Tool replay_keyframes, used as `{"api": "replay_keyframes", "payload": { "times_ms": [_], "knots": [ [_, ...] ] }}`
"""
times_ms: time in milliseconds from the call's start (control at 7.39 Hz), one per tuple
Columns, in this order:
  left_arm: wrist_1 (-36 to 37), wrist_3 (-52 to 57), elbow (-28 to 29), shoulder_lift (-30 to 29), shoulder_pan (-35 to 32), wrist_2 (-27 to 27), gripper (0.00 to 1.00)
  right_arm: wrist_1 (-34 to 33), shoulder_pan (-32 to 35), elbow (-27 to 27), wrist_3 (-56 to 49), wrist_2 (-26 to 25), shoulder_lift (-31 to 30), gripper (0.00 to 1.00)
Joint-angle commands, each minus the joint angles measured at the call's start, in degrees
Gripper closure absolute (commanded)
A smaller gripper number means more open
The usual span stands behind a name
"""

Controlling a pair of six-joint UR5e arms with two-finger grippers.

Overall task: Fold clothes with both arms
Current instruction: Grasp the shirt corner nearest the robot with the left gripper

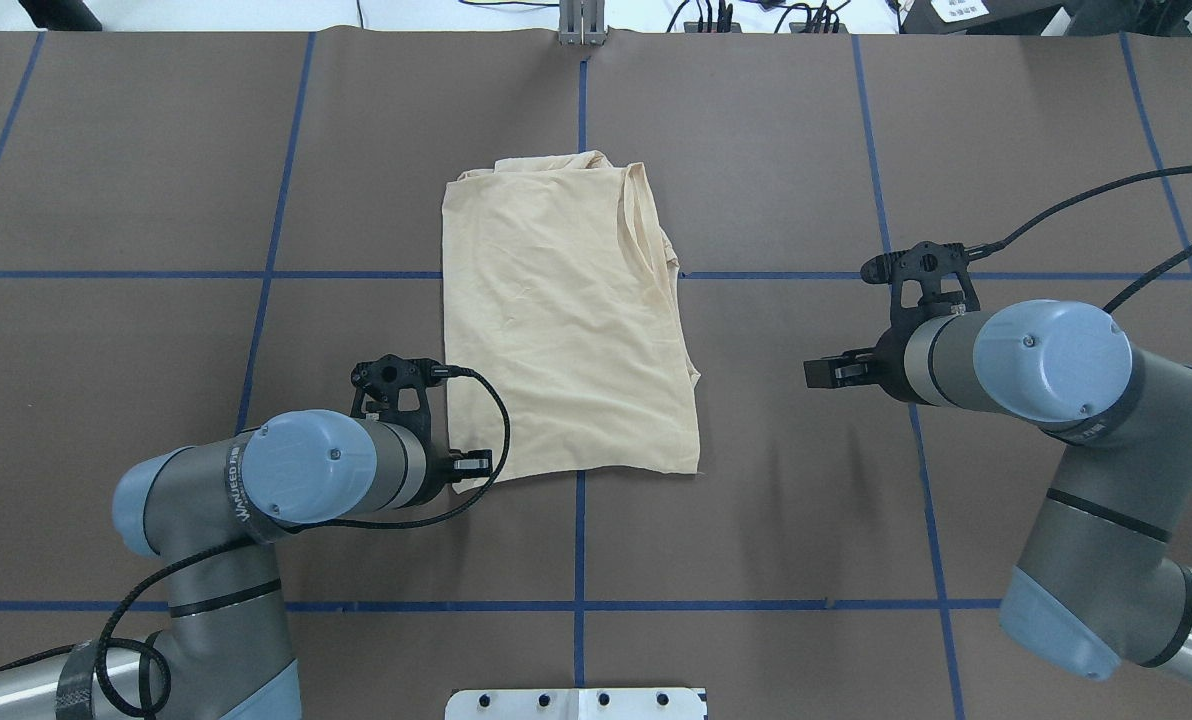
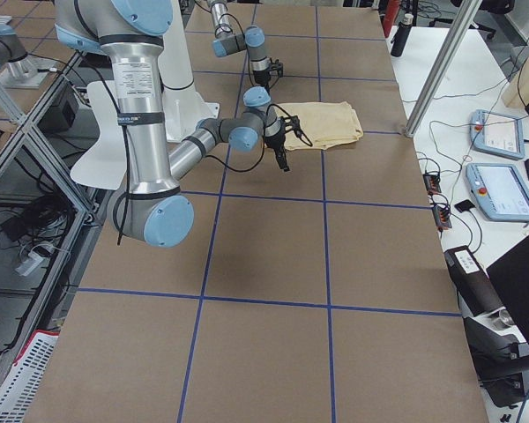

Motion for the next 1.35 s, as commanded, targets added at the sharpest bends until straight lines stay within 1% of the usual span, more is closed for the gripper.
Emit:
{"api": "replay_keyframes", "payload": {
  "times_ms": [0, 135, 271, 406, 677, 812, 947, 1082, 1218],
  "knots": [
    [-0.01, -0.09, -0.05, -0.35, 0.38, -0.09, 0.54, -0.07, -0.09, -0.01, 0.06, 0.03, 0.02, 0.0],
    [-0.09, -0.09, -0.05, -0.61, 0.55, -0.09, 0.57, -0.07, 0.0, -0.01, 0.06, 0.03, -0.07, 0.0],
    [-0.09, -0.09, -0.05, -0.61, 0.9, 0.0, 0.63, -0.07, 0.0, -0.01, 0.06, 0.03, -0.07, 0.0],
    [-0.09, -0.09, -0.05, -0.61, 0.99, 0.0, 0.67, 0.02, 0.0, -0.18, 0.06, 0.03, -0.07, 0.0],
    [-0.01, 0.0, -0.05, -0.53, 1.08, 0.0, 0.67, 0.02, -0.09, -0.18, 0.24, -0.05, -0.07, 0.0],
    [-0.01, 0.0, -0.05, -0.44, 1.08, 0.0, 0.69, 0.02, -0.09, -0.27, 0.33, -0.05, 0.02, 0.0],
    [-0.01, -0.44, -0.05, -0.44, 1.08, 0.09, 0.95, 0.02, -0.26, -0.53, 0.76, -0.05, 0.02, 0.0],
    [0.08, -1.66, -0.23, -0.53, 1.17, 0.09, 1.0, 0.02, -0.35, -0.88, 0.85, -0.14, 0.28, 0.0],
    [0.17, -1.76, -0.49, -0.44, 1.17, 0.17, 1.0, 0.02, -0.44, -0.89, 1.03, -0.06, 0.37, 0.0]
  ]
}}
